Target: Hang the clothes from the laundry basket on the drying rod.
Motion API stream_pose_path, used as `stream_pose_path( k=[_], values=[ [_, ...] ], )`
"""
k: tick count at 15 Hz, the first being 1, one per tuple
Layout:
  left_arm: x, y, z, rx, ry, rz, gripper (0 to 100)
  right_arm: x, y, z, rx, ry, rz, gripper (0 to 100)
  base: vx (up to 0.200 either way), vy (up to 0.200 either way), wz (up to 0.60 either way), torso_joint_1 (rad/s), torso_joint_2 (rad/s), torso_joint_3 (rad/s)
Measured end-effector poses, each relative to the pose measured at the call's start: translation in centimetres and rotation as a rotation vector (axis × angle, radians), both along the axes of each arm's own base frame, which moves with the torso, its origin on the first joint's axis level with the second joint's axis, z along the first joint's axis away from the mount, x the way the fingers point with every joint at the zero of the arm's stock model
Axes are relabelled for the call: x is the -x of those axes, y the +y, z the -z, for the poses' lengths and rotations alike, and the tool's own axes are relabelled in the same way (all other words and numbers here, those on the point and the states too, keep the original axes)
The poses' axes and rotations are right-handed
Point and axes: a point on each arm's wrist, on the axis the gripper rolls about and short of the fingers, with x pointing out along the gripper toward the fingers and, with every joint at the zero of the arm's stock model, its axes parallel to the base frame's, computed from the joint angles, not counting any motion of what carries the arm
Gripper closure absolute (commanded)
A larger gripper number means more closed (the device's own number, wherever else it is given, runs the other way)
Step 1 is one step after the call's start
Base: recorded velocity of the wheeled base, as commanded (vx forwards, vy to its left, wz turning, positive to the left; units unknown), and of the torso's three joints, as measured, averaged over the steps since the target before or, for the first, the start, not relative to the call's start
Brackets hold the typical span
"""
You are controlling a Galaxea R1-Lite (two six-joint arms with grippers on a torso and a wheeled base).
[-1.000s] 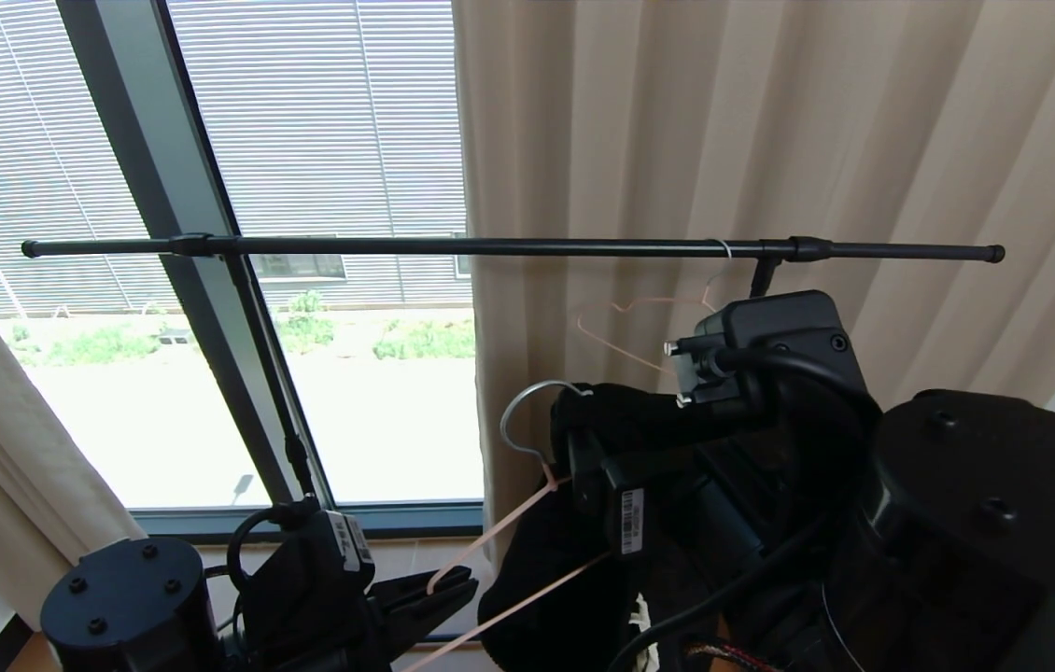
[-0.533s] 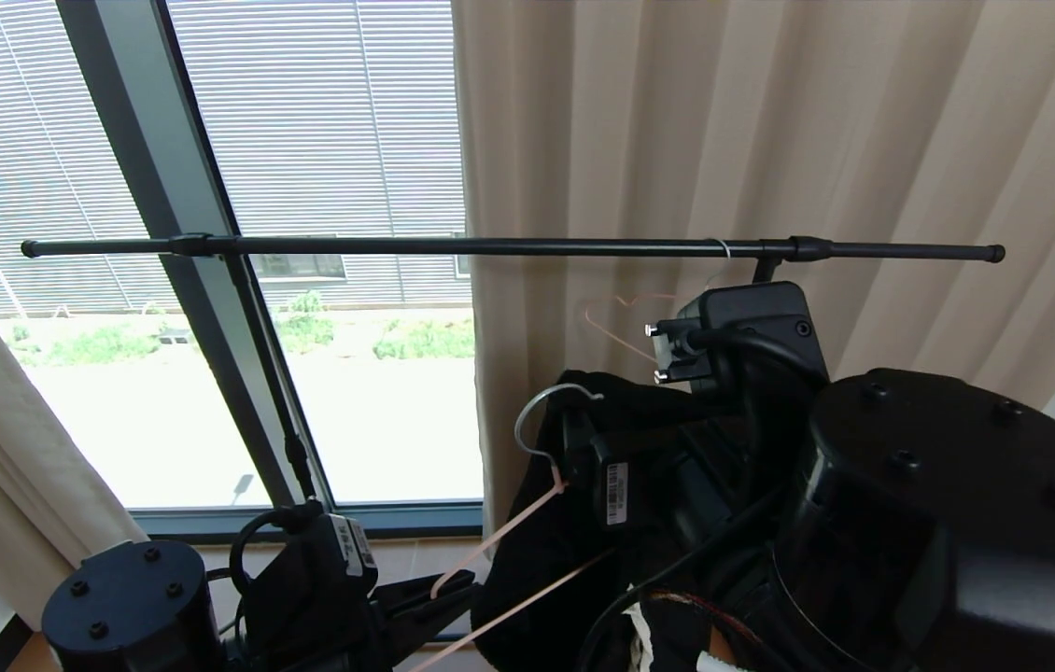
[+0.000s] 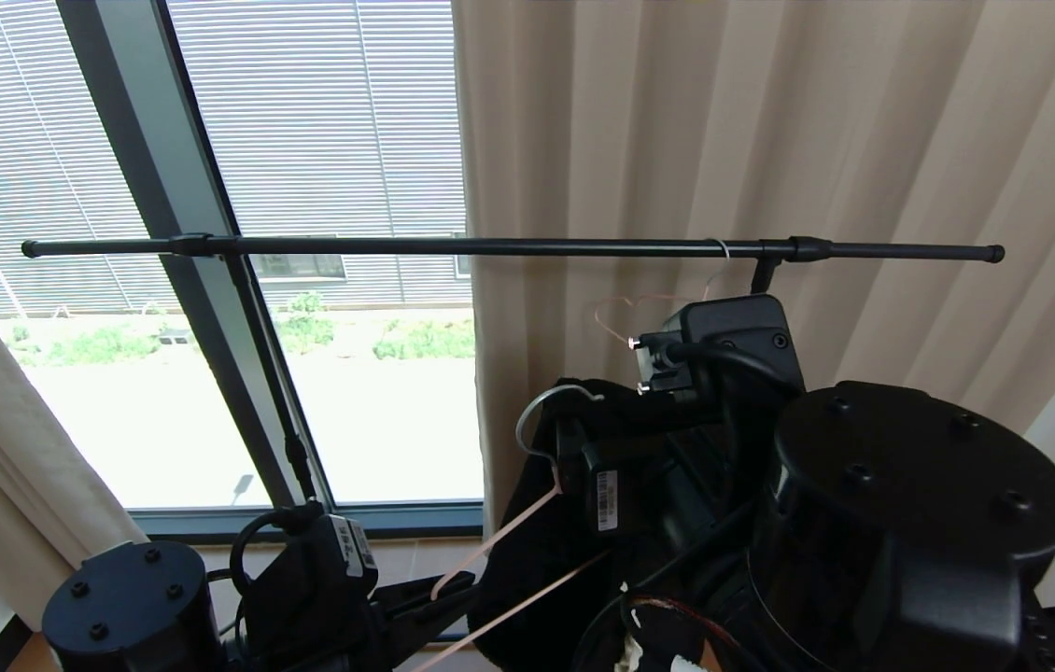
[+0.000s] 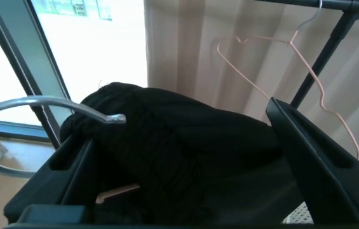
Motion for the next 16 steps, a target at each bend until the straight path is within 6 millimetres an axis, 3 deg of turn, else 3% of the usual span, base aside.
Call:
stream_pose_path(
  k=[16],
  values=[
    [-0.20, -0.03, 0.40, 0.011, 0.050, -0.025, 100, 0.29, 0.45, 0.98, 0.031, 0.012, 0.002, 0, 0.000, 0.000, 0.00, 0.000, 0.00, 0.000]
  ],
)
